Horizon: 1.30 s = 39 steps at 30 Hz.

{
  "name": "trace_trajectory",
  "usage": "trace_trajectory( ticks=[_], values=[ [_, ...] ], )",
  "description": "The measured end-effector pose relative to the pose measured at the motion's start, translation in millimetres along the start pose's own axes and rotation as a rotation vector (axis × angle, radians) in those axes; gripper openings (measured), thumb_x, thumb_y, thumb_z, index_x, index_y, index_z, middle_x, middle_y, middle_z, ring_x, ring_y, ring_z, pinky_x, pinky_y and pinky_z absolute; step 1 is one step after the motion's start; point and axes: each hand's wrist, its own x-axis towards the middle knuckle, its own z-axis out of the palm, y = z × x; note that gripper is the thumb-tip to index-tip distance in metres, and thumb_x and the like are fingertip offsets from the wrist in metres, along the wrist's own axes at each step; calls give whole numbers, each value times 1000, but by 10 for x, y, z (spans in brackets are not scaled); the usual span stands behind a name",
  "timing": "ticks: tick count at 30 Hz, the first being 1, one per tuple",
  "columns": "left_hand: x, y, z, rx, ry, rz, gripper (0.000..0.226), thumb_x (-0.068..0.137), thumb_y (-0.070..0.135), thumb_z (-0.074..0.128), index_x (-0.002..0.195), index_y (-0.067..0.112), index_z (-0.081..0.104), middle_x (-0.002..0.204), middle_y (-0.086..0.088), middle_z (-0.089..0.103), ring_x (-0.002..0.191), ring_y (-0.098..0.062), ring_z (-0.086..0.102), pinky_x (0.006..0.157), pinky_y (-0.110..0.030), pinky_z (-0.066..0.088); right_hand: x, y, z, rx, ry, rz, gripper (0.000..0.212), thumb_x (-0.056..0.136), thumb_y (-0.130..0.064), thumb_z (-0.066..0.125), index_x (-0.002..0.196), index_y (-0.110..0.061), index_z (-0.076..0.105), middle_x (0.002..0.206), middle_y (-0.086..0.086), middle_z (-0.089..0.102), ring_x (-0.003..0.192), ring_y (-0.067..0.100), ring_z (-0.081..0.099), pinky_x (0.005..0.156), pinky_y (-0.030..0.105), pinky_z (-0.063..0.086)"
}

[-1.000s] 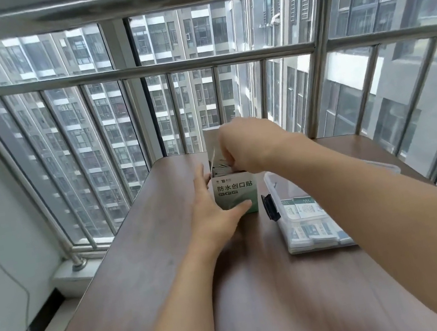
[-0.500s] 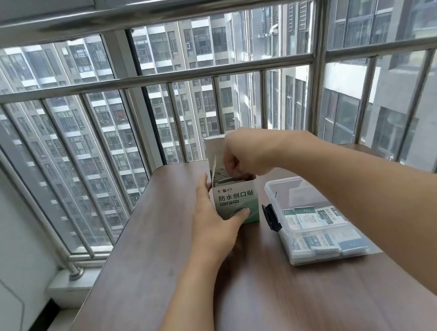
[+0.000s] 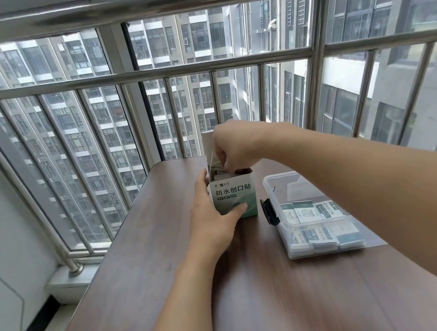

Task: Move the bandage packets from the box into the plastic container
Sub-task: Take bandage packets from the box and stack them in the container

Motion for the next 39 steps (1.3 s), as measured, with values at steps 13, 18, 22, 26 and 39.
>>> trace_trajectory(
  ticks=[13,18,22,26,39],
  values=[
    [4,13,-7,32,25,-22,88,76,-1,83,146,33,41,118,10,66,110,-10,65,99,-42,55,-78,10,15,17,78,-78,30,80,-1,68,64,-26,67,73,-12,58,70,18,64,58,28,54],
    [25,-26,-45,39,17,-40,83,75,1,85,140,34,46,117,5,68,113,-17,65,99,-44,55,-92,45,17,28,65,-84,32,78,-3,70,58,-27,65,69,-11,60,69,17,63,62,32,59],
    [49,-40,-75,67,4,-37,80,73,5,87,138,34,49,119,5,69,117,-18,61,99,-46,54,-53,27,75,33,3,-66,9,86,-15,71,83,-16,79,78,-2,72,74,19,66,54,24,50],
    [69,-50,-111,48,6,-37,80,68,11,88,134,36,52,119,5,69,117,-21,63,99,-49,54,-37,40,30,151,10,-32,10,88,-20,75,80,-14,77,74,-3,70,68,12,64,50,18,43],
    [-84,412,-120,-154,427,124,52,68,17,62,120,22,64,116,7,66,109,-10,61,93,-32,52,-517,436,-350,535,203,-89,12,90,-15,75,86,-3,75,64,-1,73,59,11,72,54,27,57]
  ],
)
